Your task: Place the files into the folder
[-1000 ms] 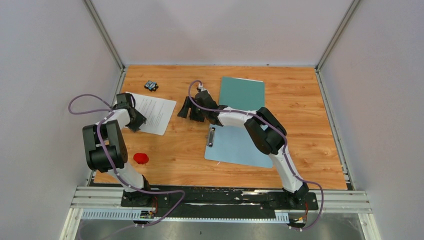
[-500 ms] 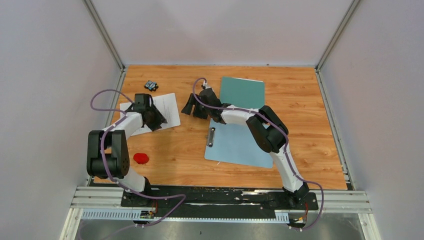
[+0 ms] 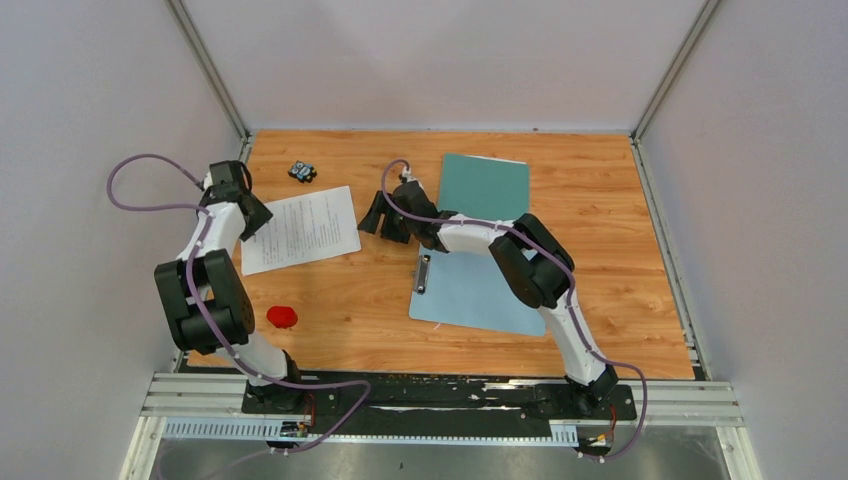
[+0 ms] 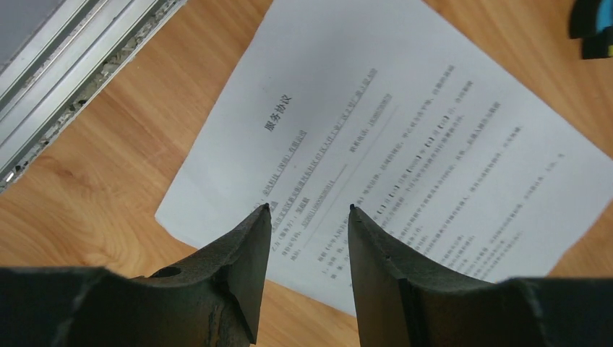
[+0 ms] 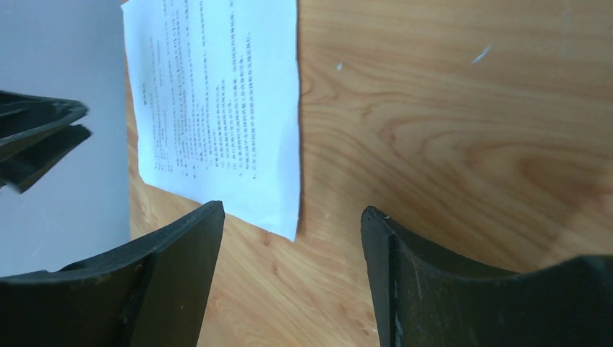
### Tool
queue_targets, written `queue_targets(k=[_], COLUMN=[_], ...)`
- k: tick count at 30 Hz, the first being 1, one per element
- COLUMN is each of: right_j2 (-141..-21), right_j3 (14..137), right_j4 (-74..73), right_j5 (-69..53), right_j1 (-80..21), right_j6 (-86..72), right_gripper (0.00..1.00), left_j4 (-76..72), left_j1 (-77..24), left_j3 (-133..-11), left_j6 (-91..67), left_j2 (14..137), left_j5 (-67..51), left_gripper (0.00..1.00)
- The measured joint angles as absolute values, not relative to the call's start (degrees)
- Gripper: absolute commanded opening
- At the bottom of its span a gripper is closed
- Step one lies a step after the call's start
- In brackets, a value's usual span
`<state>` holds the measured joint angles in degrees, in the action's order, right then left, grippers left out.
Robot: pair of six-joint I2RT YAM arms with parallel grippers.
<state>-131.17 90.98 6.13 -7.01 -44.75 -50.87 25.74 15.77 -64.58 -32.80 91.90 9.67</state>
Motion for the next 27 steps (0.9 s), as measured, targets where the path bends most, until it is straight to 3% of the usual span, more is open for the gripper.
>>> queue_targets(k=[11,27], right_j2=[-131.2,-131.8], right_j3=[87.3,88.0], right_j4=[13.6,13.5], right_j5=[-5.0,-1.3], right_j1=[-48.6,-50.8], right_j6=[-56.6,-62.7], right_gripper=[0.70,0.68], left_j4=[28.1,28.0], left_j1=[17.5,17.6], left_j3=[-65.1,-62.4], left_j6=[-31.6,-31.6], left_j2=[97.9,99.5], left_j5=[10.6,8.9], left_gripper=[0.51,0.51])
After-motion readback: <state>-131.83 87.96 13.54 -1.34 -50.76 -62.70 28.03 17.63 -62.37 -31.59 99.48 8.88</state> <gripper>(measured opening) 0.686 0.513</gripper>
